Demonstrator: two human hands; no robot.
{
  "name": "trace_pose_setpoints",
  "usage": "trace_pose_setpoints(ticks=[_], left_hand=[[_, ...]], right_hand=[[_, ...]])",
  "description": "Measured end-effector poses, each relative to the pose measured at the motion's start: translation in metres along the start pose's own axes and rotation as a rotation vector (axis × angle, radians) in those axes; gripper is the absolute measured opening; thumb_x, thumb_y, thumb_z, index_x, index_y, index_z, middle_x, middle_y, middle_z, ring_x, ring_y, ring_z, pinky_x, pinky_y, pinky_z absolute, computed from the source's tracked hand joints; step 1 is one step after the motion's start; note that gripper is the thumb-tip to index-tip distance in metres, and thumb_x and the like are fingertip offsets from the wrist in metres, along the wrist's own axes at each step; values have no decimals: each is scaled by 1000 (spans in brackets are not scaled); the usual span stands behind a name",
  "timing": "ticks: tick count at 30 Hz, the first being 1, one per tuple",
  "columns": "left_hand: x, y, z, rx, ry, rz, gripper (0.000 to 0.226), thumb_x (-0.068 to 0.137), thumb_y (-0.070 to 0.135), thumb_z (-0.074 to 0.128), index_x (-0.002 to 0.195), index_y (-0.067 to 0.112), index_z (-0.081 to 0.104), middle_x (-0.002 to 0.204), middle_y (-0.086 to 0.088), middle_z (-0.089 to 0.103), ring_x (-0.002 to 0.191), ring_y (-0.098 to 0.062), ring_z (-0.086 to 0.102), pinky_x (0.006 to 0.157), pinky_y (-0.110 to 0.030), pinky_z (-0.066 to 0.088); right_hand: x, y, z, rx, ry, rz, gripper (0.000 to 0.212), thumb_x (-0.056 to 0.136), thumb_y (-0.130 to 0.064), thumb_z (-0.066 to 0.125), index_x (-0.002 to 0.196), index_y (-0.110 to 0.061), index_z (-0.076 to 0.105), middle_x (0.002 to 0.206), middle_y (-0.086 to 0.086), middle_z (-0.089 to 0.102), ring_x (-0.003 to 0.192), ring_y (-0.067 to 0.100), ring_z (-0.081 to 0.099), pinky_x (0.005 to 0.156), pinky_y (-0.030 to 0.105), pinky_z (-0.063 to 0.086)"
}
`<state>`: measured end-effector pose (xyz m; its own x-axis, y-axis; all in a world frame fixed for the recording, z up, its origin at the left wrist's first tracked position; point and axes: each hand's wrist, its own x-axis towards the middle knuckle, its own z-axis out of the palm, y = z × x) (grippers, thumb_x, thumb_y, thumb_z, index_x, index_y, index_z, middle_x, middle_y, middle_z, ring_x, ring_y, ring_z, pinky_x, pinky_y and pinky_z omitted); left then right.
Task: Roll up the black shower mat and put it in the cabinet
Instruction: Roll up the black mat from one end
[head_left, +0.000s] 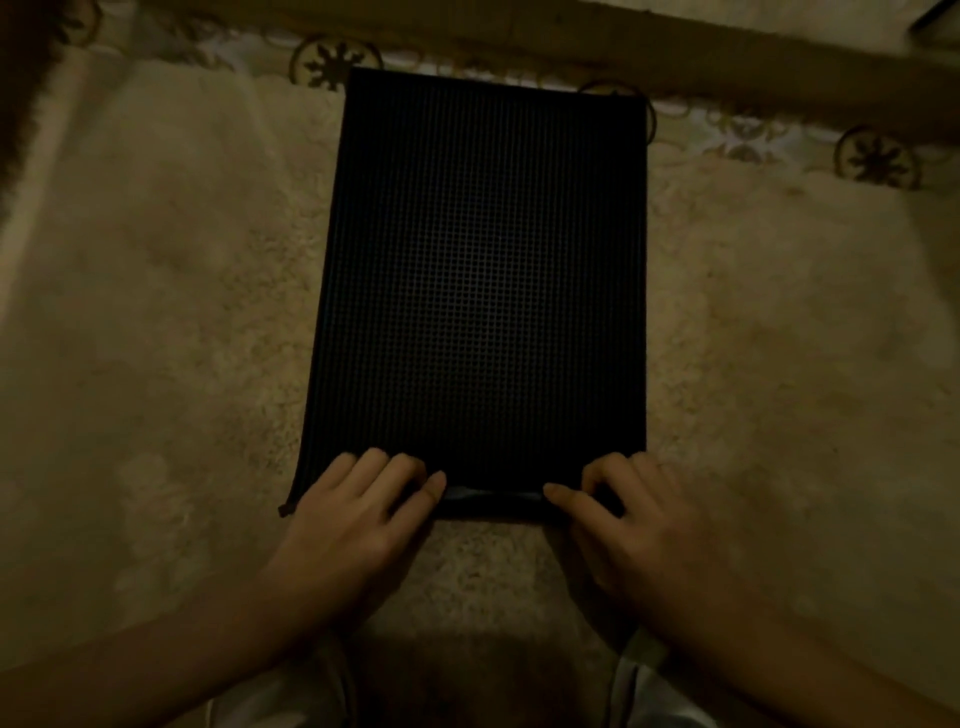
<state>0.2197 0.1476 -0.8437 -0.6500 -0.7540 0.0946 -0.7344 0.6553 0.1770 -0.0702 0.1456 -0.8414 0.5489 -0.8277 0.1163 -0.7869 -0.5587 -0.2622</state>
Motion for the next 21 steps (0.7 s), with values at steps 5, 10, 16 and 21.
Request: trace_pose_setpoints(ticks=[5, 10, 16, 21], left_hand=[[-14, -3, 14, -159, 35, 4, 30, 93, 19, 59, 112, 0, 72, 98, -16, 67, 76, -28, 61, 61, -41, 51], [-7, -16, 14, -227, 39, 63, 28, 94, 27, 66, 109, 4, 73, 99, -11, 65, 79, -23, 59, 67, -38, 51], [-2, -23, 16, -259, 49, 118, 27, 97, 27, 66, 114, 6, 72, 104, -7, 69, 83, -21, 62, 73, -34, 53], [-4, -32, 12, -239, -4, 186, 38, 108, 28, 35, 139, 18, 53, 110, -6, 67, 84, -21, 54, 68, -31, 51]], right_hand=[[2, -18, 6, -40, -2, 2, 11, 84, -6, 63, 88, -10, 73, 80, 5, 61, 65, 21, 52, 53, 31, 41], [-4, -20, 16, -78, 72, 23, 12, 90, -5, 60, 88, -8, 71, 78, 9, 62, 61, 23, 52, 49, 35, 42], [-2, -15, 27, -28, 151, 20, 7, 90, -8, 57, 95, -11, 60, 77, 7, 61, 62, 24, 52, 53, 36, 40], [4, 7, 27, 57, 142, -127, 17, 92, -19, 60, 107, -13, 61, 79, 5, 64, 65, 20, 51, 51, 34, 42]])
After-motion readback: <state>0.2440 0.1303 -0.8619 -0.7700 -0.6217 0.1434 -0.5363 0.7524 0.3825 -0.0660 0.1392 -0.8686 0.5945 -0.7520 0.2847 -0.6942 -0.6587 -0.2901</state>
